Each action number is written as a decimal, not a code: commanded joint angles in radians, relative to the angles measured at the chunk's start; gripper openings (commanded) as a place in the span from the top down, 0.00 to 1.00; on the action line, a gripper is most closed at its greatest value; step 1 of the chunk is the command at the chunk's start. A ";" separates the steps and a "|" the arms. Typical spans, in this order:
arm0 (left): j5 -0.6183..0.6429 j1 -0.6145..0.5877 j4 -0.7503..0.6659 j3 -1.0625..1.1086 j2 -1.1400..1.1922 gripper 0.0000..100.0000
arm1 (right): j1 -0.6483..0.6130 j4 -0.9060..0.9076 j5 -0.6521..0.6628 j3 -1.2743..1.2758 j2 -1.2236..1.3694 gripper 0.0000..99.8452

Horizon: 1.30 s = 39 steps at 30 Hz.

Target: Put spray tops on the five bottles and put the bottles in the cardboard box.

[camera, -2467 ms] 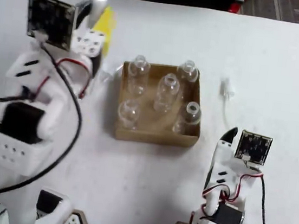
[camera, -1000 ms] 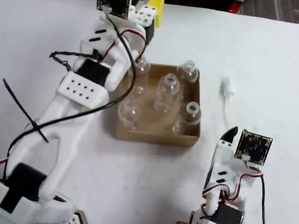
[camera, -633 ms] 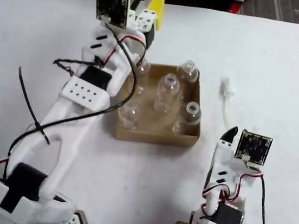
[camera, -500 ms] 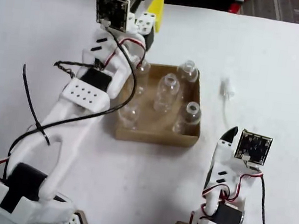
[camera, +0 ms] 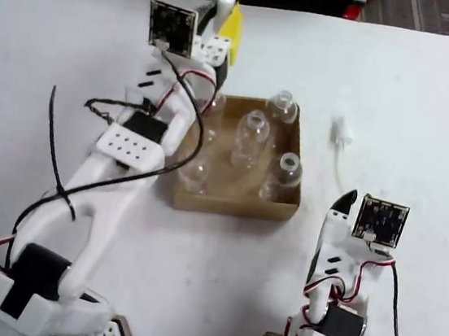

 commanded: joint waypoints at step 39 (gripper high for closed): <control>-0.015 -0.045 0.095 0.198 -0.119 0.84 | 0.008 -0.022 -0.002 0.009 -0.001 0.94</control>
